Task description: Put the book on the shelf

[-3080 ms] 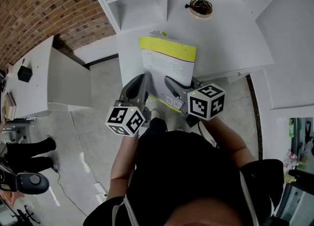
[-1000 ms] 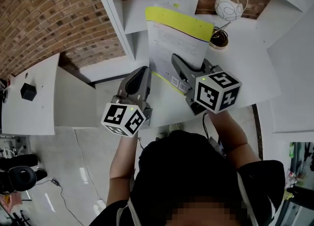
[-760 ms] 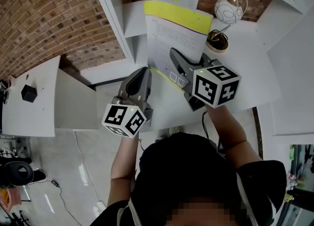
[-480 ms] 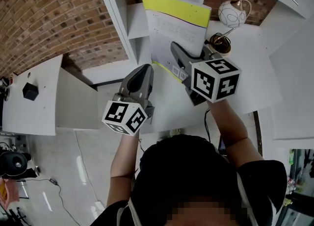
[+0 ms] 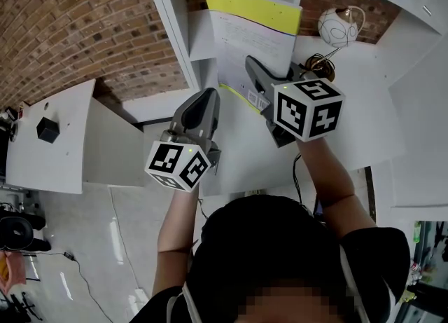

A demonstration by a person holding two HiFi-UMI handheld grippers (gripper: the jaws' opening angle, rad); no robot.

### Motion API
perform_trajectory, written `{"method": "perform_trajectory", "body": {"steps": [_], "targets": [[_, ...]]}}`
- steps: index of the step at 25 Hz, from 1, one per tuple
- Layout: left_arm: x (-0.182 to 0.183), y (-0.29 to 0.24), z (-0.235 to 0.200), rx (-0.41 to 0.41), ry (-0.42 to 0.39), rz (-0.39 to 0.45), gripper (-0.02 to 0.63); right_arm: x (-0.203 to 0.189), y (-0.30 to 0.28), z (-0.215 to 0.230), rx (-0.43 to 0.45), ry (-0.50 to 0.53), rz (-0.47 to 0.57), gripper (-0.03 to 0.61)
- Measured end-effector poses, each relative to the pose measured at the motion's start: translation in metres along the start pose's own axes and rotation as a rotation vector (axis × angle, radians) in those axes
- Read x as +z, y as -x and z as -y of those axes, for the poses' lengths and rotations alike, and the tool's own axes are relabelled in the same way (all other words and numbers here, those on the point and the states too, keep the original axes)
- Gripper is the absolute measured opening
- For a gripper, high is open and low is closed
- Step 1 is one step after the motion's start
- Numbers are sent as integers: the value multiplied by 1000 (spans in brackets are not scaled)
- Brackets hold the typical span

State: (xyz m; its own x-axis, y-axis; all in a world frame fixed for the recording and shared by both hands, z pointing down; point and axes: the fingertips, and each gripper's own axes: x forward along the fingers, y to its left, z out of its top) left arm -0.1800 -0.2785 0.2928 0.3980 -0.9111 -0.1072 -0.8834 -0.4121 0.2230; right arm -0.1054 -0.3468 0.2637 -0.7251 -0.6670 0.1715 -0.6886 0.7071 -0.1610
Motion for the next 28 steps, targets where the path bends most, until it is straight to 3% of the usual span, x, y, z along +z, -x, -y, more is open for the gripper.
{"method": "perform_trajectory", "body": {"steps": [16, 28], "targets": [[14, -9, -15, -4, -9, 25, 2, 21, -14, 13, -54, 61, 15, 66], [-2, -39, 2, -79, 10, 4, 2, 20, -14, 22, -109, 100, 31, 66]]}}
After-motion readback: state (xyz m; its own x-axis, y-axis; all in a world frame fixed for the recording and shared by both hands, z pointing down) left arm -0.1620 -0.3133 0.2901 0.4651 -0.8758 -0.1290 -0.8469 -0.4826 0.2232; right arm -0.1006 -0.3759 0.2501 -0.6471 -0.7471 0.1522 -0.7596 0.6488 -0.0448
